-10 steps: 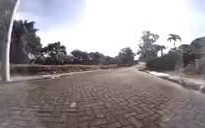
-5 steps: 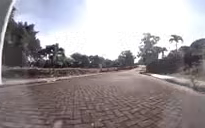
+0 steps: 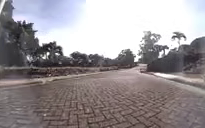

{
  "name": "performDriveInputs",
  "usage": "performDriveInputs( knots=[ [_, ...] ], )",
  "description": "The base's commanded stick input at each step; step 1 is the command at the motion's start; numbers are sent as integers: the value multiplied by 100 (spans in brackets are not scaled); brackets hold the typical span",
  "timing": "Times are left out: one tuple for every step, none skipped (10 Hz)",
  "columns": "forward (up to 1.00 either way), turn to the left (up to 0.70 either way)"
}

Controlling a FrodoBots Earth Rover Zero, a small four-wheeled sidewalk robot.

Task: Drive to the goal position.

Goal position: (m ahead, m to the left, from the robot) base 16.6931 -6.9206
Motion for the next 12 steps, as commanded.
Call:
performDriveInputs(
  knots=[
    [100, 0],
    [100, 0],
    [100, 0],
    [100, 0],
    [100, 0],
    [100, 0],
    [100, 0],
    [100, 0],
    [100, 0],
    [100, 0],
    [100, 0],
    [100, 0]
  ],
)
